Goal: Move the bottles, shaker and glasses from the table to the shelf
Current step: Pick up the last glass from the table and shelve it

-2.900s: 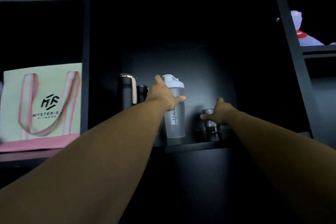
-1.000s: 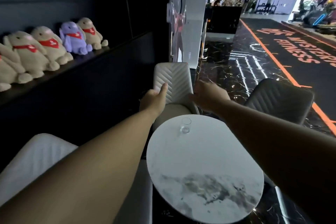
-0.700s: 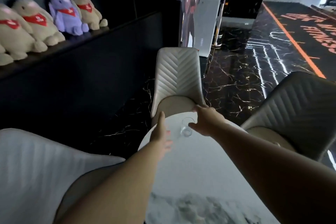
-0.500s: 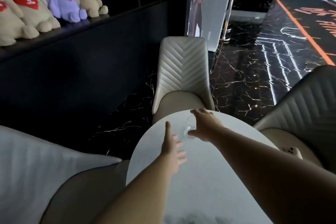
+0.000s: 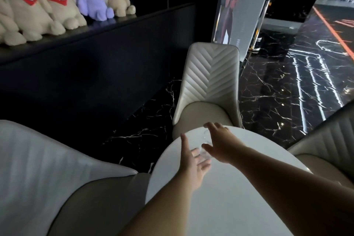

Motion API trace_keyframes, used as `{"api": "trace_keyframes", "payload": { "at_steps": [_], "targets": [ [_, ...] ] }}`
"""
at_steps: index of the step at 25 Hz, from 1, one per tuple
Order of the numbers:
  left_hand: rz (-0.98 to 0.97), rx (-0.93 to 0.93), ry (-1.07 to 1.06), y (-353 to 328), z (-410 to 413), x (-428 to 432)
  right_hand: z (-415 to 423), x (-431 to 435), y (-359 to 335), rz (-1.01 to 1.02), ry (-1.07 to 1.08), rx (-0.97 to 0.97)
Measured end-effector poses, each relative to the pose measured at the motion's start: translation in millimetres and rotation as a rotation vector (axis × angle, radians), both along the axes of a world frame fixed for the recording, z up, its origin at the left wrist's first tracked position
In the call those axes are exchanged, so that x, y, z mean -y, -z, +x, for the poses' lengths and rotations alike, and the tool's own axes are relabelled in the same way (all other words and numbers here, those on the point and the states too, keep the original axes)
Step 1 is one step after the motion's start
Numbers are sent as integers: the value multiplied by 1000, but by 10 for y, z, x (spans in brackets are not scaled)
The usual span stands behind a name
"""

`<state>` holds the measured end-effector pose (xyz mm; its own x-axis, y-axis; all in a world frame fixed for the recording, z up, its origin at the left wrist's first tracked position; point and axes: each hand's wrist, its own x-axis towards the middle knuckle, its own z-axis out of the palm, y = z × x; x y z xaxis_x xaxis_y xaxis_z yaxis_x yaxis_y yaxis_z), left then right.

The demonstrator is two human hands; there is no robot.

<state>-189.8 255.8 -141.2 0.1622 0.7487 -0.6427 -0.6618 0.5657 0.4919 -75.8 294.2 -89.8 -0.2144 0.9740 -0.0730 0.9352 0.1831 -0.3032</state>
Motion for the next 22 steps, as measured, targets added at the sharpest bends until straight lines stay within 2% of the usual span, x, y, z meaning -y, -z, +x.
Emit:
{"api": "trace_keyframes", "payload": {
  "at_steps": [5,11,19,22],
  "targets": [
    [143,23,-157,-1313,-968,-46,-1049,-23,-1307,181,-161,-30],
    [376,-61,-290,-3202,-2945,312,-3061,249,-3115,407,-275,-111],
    [613,-244,-423,-4994,-6039,1644,-6111,1436,-4890,640,-369,-243],
    [641,-309,-461,-5486,-7044,2194,-7137,1854,-5350,633,-477,-316]
  ]
}}
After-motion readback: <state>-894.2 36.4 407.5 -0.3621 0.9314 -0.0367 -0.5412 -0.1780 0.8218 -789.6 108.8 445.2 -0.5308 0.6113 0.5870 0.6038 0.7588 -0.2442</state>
